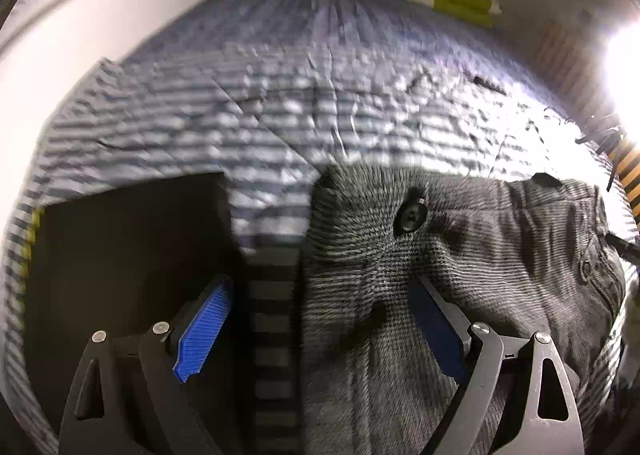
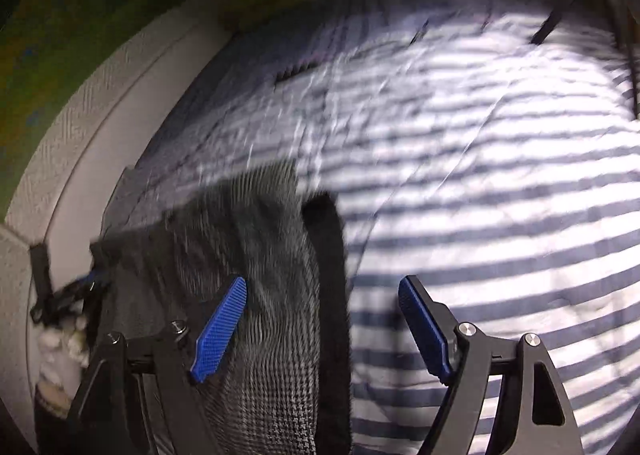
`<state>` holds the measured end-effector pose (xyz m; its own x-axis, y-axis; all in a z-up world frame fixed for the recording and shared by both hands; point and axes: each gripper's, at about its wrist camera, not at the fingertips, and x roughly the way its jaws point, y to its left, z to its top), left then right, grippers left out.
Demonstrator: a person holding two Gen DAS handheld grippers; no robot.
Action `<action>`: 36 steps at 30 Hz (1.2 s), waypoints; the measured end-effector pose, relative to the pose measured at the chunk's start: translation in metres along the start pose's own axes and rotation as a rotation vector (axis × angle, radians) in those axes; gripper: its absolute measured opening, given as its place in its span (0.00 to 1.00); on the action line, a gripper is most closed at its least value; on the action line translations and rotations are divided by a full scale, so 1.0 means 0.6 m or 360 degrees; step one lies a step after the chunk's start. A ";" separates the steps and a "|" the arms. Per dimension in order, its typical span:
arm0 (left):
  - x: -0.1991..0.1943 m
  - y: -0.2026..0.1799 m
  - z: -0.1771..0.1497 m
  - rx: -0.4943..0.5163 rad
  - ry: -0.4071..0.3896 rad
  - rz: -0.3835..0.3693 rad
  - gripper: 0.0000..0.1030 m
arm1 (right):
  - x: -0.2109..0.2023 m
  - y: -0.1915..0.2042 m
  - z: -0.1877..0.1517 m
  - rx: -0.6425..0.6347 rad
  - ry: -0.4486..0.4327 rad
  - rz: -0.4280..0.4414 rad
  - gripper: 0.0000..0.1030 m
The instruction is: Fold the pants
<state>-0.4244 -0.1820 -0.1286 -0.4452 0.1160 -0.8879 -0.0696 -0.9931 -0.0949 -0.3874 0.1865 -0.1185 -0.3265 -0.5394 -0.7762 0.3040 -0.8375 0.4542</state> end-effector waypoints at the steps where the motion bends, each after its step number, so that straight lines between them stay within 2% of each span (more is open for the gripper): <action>1: 0.020 -0.003 -0.001 -0.0008 0.0025 0.0000 0.91 | 0.014 0.006 -0.006 -0.0050 0.0025 -0.0033 0.77; 2: 0.039 -0.007 -0.001 -0.0015 0.0062 -0.0004 0.91 | 0.017 0.016 -0.010 -0.0120 -0.0025 -0.0057 0.84; 4: 0.069 -0.014 -0.004 -0.0037 0.0100 -0.0017 0.91 | 0.028 0.031 -0.016 -0.0177 -0.0024 -0.0078 0.89; 5: 0.073 -0.025 -0.007 -0.0028 0.0064 0.0015 0.90 | 0.030 0.040 -0.019 -0.0194 -0.0038 -0.0089 0.87; 6: 0.075 -0.031 -0.007 -0.0010 0.0045 0.0013 0.78 | 0.031 0.045 -0.020 -0.0205 -0.0038 -0.0076 0.82; 7: 0.074 -0.042 -0.008 0.0018 0.0025 0.0005 0.71 | 0.033 0.050 -0.023 -0.0216 -0.0023 -0.0053 0.53; 8: 0.069 -0.058 -0.007 0.0051 0.0006 0.0020 0.57 | 0.037 0.056 -0.026 -0.0213 0.0014 -0.0022 0.40; 9: 0.066 -0.065 -0.007 0.0056 -0.0003 0.0036 0.39 | 0.037 0.062 -0.027 -0.0204 0.0006 -0.0052 0.38; 10: 0.062 -0.073 -0.008 0.0055 -0.0002 0.0040 0.33 | 0.035 0.069 -0.027 -0.0210 -0.0002 -0.0069 0.26; 11: 0.050 -0.083 -0.010 0.0046 -0.0028 0.0074 0.24 | 0.029 0.079 -0.029 -0.0214 -0.0010 -0.0078 0.20; 12: 0.036 -0.088 -0.011 0.0050 -0.0055 0.0084 0.18 | 0.017 0.088 -0.031 -0.0209 -0.0038 -0.0112 0.18; 14: -0.003 -0.090 -0.016 0.0037 -0.0124 0.0080 0.17 | -0.017 0.102 -0.040 -0.0211 -0.0105 -0.0113 0.15; 16: -0.060 -0.087 -0.029 -0.0002 -0.0197 0.0015 0.16 | -0.059 0.121 -0.055 -0.0227 -0.0163 -0.0097 0.14; 19: -0.170 -0.087 -0.066 -0.0024 -0.0341 -0.0022 0.16 | -0.145 0.158 -0.091 -0.0267 -0.0268 -0.0072 0.13; 23: -0.332 -0.110 -0.155 0.0073 -0.0510 -0.0024 0.16 | -0.262 0.197 -0.157 -0.0305 -0.0373 0.0002 0.13; 28: -0.506 -0.107 -0.266 0.0085 -0.0605 -0.0075 0.16 | -0.405 0.231 -0.264 -0.0306 -0.0419 0.0129 0.13; 31: -0.586 -0.095 -0.330 0.0074 -0.0595 -0.0117 0.15 | -0.464 0.230 -0.324 -0.0253 -0.0374 0.0249 0.13; 34: -0.589 -0.093 -0.381 0.0115 -0.0517 -0.0113 0.20 | -0.469 0.211 -0.384 -0.0176 -0.0282 0.0279 0.13; 35: -0.563 -0.093 -0.394 0.0128 -0.0437 -0.0105 0.29 | -0.455 0.202 -0.400 -0.0159 -0.0242 0.0250 0.15; 36: -0.528 -0.093 -0.404 0.0150 -0.0338 -0.0049 0.46 | -0.430 0.194 -0.412 -0.0169 -0.0188 0.0179 0.18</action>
<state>-0.0631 -0.1680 0.0487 -0.6186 0.1577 -0.7697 -0.1649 -0.9839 -0.0690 -0.0468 0.2498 0.0263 -0.3860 -0.6408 -0.6636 0.4354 -0.7607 0.4814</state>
